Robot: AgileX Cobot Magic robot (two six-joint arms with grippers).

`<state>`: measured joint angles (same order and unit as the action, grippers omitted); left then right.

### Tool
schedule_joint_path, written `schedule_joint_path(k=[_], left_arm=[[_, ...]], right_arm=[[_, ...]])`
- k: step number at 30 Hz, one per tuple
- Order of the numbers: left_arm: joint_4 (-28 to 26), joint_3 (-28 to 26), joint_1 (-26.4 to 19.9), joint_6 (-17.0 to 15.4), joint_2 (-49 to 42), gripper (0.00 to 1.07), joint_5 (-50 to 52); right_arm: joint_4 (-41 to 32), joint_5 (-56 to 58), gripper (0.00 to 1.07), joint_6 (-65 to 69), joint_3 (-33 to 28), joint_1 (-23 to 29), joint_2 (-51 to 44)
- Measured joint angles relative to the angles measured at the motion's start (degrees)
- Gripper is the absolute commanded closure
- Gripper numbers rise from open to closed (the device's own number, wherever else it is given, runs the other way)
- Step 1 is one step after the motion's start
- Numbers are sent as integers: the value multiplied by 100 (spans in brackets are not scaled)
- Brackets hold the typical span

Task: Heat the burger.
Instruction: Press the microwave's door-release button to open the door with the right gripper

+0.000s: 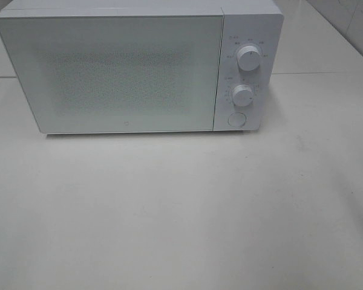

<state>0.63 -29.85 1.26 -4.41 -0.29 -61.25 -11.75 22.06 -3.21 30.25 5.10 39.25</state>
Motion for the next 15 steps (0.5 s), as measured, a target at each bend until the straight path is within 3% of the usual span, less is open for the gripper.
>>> schedule_joint_path(k=[10,15], left_arm=[[0,0,0,0,0,9,0],[0,0,0,0,0,9,0]], right_arm=[[0,-928,34,0,0,0,1037],[109,-2034,34,0,-241,0,1627]])
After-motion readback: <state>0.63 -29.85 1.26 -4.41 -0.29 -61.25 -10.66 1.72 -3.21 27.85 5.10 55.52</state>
